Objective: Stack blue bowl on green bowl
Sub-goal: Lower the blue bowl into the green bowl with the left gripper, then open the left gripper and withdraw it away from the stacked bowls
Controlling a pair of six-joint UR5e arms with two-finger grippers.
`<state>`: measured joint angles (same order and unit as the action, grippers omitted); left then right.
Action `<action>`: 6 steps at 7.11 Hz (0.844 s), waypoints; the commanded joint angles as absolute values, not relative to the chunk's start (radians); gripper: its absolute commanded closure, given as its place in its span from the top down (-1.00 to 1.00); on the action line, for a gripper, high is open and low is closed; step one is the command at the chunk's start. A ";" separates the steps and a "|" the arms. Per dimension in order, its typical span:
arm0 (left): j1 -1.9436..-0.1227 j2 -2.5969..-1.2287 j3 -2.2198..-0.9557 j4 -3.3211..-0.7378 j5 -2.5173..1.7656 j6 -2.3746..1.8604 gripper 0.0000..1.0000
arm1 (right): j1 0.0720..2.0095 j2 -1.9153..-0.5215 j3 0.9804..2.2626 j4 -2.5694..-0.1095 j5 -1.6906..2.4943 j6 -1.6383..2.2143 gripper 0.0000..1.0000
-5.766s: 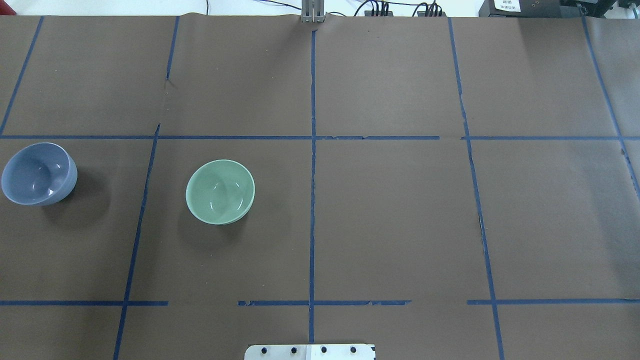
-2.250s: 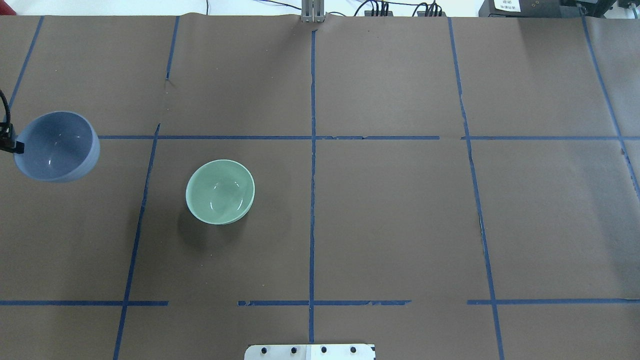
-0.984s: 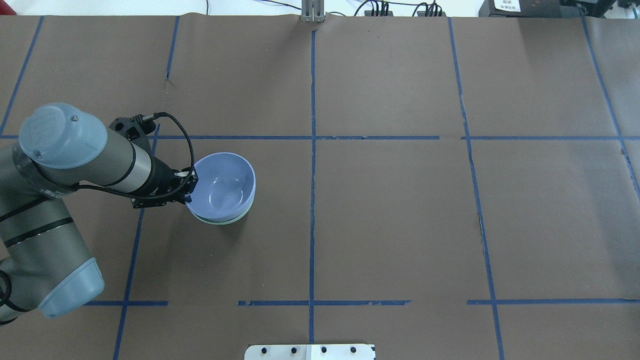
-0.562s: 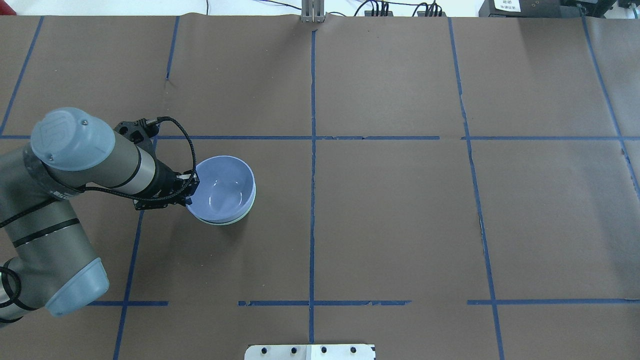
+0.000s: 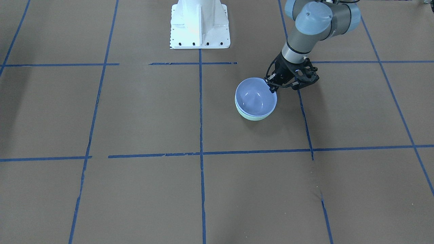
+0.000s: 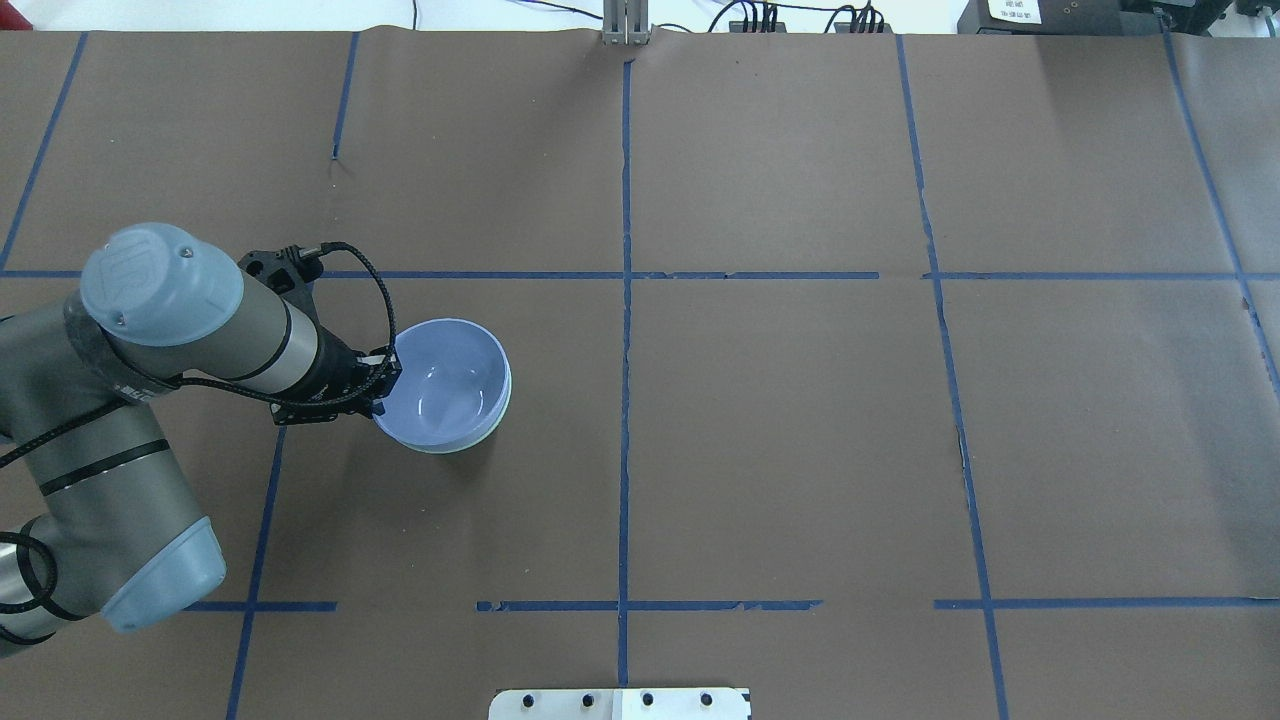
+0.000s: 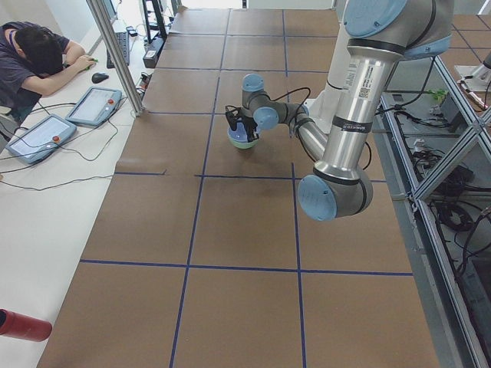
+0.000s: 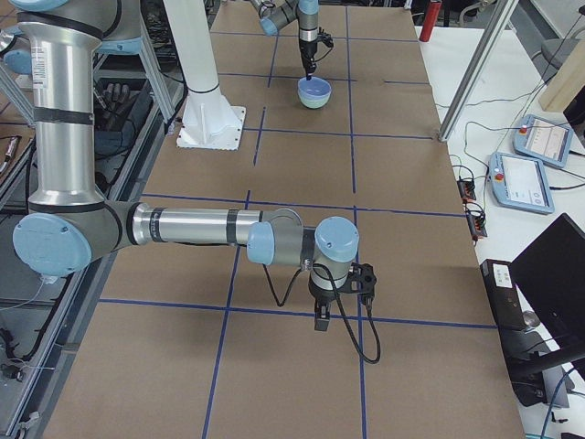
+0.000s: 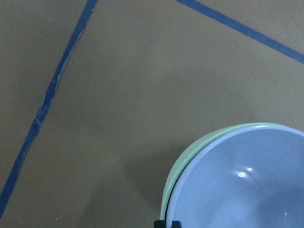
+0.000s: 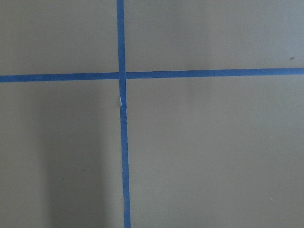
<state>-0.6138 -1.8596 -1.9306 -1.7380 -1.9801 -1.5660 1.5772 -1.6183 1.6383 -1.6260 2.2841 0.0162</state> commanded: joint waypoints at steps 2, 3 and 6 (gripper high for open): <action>-0.621 -1.859 -1.939 -1.738 -1.979 -1.569 1.00 | 1.577 -1.618 1.638 -1.626 2.284 0.015 1.00; -0.630 -1.850 -1.966 -1.738 -1.991 -1.563 1.00 | 1.577 -1.618 1.638 -1.626 2.284 0.015 1.00; -0.815 -1.751 -2.012 -1.738 -2.132 -1.252 1.00 | 1.577 -1.618 1.638 -1.626 2.284 0.015 1.00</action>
